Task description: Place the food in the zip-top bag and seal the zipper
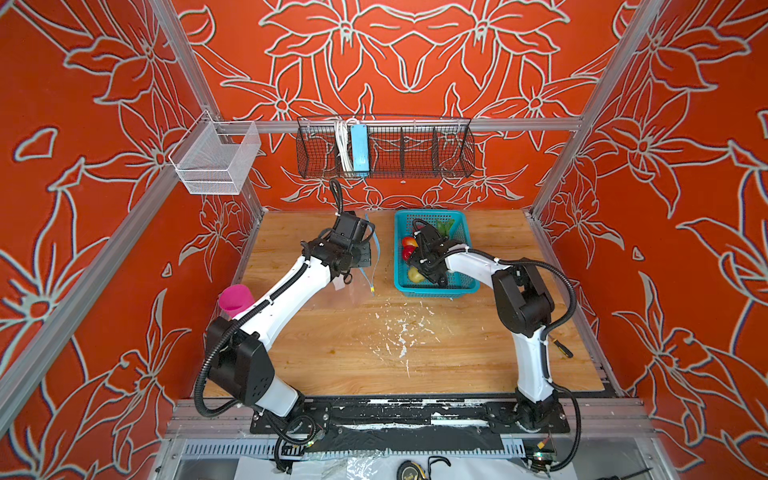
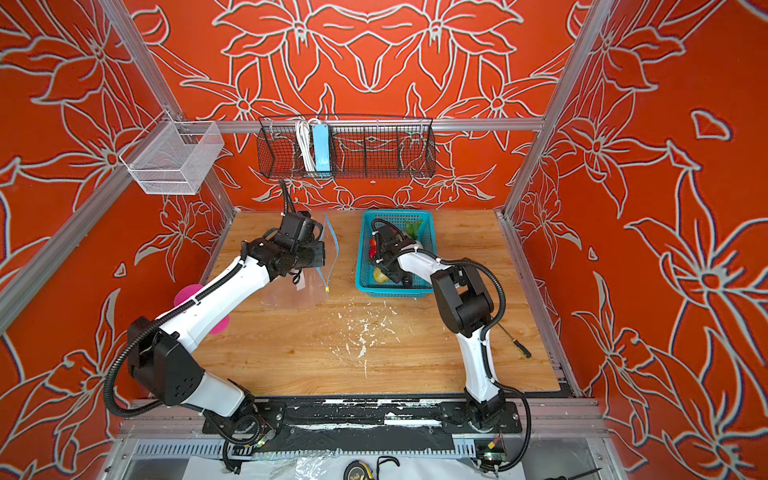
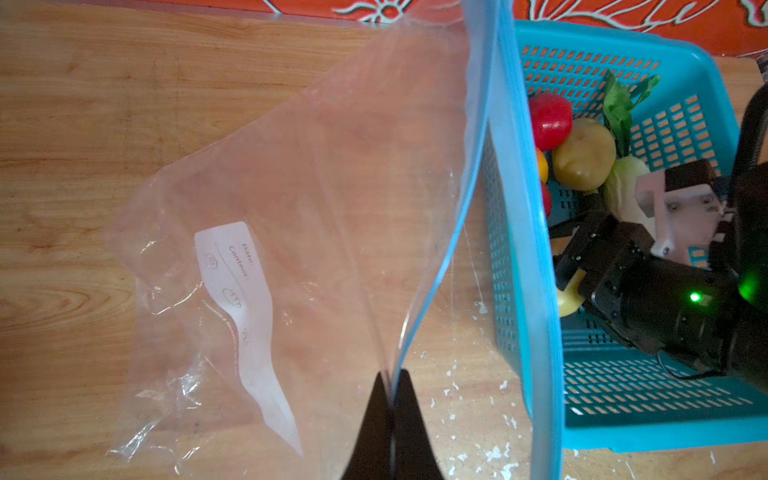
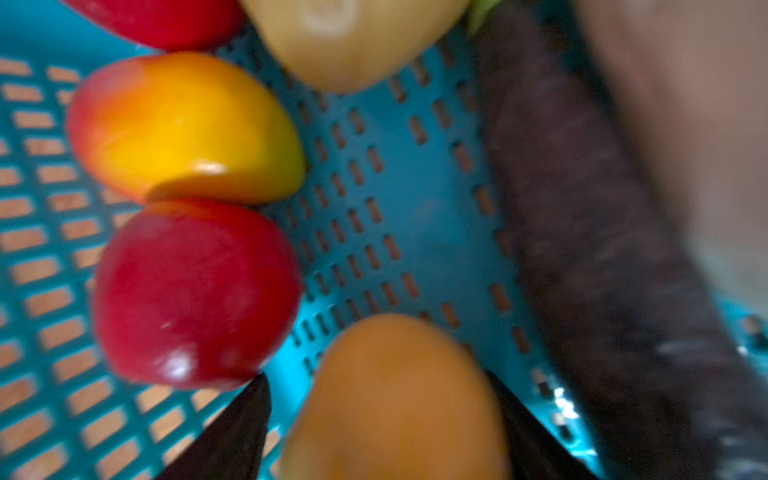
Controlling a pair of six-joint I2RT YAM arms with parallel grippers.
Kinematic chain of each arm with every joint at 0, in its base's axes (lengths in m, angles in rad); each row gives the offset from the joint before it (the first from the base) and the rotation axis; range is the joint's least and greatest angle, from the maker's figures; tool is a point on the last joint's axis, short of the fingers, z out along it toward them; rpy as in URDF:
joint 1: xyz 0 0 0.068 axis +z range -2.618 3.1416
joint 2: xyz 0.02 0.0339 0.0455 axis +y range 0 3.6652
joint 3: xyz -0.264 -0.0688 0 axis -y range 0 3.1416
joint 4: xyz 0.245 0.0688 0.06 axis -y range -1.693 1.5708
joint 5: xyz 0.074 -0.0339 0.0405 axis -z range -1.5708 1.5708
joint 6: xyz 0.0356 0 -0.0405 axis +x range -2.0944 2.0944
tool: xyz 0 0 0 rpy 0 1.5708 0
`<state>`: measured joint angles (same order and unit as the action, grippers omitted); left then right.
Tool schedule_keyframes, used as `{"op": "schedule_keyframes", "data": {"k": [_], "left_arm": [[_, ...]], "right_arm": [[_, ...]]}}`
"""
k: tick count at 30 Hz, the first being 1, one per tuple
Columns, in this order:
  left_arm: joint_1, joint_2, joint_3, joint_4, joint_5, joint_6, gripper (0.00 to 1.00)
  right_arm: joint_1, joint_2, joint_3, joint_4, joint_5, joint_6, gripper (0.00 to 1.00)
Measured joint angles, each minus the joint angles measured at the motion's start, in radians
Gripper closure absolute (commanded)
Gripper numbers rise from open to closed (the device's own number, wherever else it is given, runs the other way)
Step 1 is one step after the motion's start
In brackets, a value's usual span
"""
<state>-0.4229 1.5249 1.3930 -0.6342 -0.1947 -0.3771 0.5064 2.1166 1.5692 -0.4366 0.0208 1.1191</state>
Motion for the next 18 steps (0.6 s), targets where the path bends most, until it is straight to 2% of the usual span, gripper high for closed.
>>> {"op": "schedule_keyframes", "data": {"k": [5, 7, 12, 18], "left_arm": [[0.006, 0.0, 0.0, 0.0, 0.011, -0.006, 1.0], [0.011, 0.0, 0.0, 0.0, 0.013, -0.01, 1.0], [0.017, -0.003, -0.008, 0.008, 0.014, -0.012, 1.0], [0.017, -0.007, -0.018, 0.011, 0.034, -0.018, 1.0]], "right_arm": [[0.0, 0.0, 0.0, 0.0, -0.003, 0.003, 0.33], [0.0, 0.0, 0.0, 0.0, -0.004, 0.002, 0.4], [0.0, 0.0, 0.006, 0.003, -0.014, -0.016, 0.5], [0.0, -0.008, 0.005, 0.001, -0.029, -0.063, 0.54]]}}
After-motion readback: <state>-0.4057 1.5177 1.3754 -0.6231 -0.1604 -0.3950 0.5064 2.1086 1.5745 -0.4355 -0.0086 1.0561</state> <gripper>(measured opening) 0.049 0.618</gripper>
